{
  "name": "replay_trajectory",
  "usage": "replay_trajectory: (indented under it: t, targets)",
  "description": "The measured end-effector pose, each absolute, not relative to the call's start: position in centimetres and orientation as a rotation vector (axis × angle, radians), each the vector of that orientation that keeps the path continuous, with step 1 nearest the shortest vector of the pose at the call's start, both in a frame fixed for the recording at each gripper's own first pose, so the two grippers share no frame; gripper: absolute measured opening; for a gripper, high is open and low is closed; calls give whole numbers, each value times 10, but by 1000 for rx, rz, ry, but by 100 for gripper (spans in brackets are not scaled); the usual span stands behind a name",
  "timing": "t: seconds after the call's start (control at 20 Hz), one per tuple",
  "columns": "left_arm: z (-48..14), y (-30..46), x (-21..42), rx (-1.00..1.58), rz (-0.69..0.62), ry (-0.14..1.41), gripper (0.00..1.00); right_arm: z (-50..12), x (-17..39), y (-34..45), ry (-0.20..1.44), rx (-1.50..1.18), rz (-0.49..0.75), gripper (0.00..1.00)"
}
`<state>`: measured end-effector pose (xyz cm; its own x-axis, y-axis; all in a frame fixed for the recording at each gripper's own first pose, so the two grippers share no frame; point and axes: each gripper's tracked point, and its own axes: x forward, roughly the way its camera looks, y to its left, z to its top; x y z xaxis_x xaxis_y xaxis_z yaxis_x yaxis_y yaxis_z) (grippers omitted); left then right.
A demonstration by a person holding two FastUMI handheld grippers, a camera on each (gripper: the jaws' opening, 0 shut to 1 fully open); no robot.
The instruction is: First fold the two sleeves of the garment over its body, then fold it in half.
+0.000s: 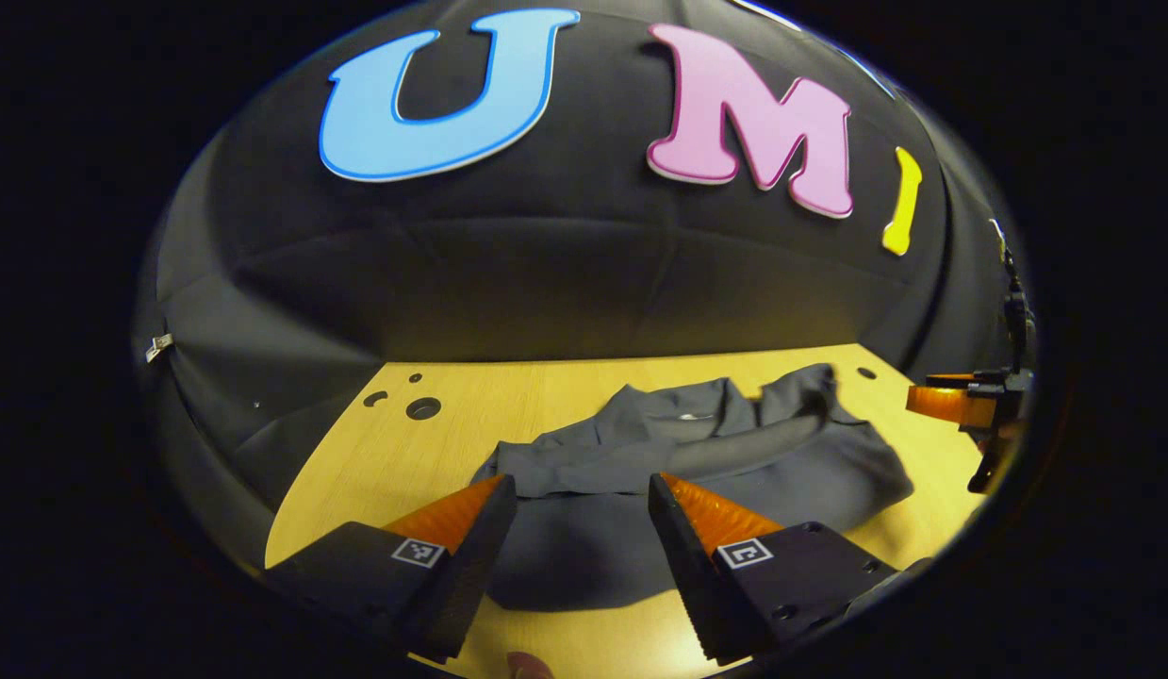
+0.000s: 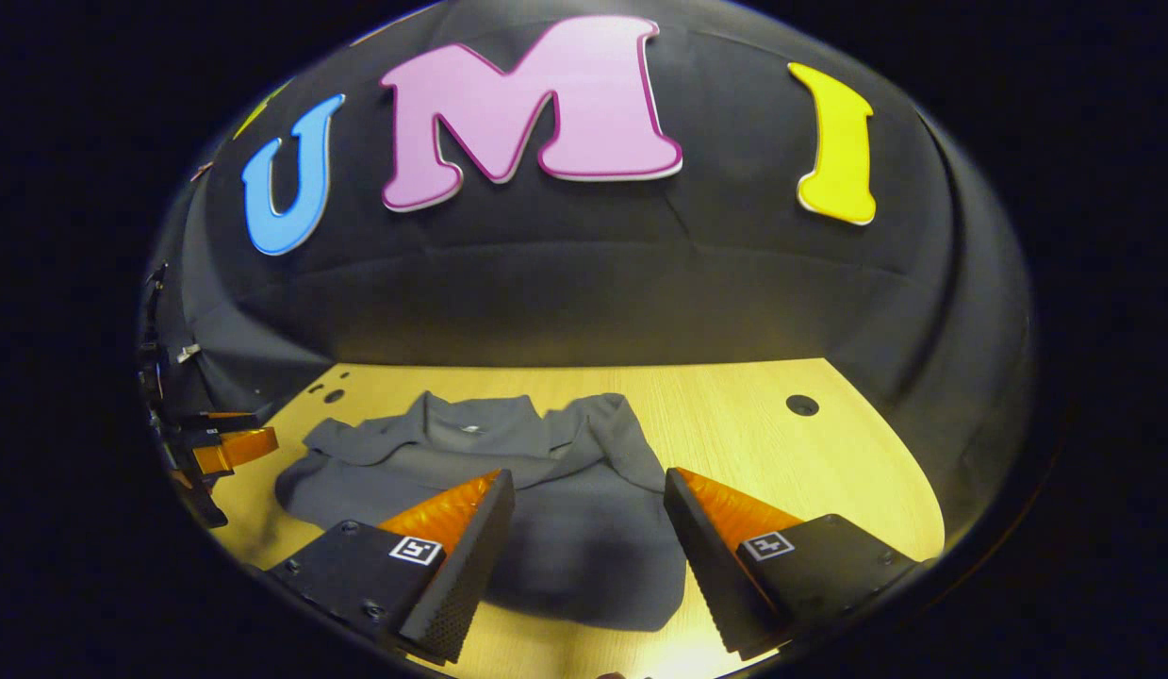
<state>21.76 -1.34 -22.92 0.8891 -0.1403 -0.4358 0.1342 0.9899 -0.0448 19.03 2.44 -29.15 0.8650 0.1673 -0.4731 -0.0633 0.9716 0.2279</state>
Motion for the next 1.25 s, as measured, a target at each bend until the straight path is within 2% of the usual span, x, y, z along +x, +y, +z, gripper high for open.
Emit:
replay_trajectory:
  t: [0.2,0.5,0.65,0.85,1.05,1.25]
  targets:
    - [-183,-18,170,-14,-161,389,89,-252,145,33,482,229,161,99]
    - [-161,-29,99,-19,-170,373,89,-219,85,43,470,217,201,99]
    - [-164,-32,68,-55,-145,389,89,-212,63,43,456,193,240,99]
    - [-162,-20,41,-69,-49,409,89,-215,43,40,474,202,301,99]
    - [-159,-11,26,-71,7,403,89,-214,34,26,477,234,280,99]
    - [-159,-7,14,-58,-19,402,89,-203,14,21,448,237,224,99]
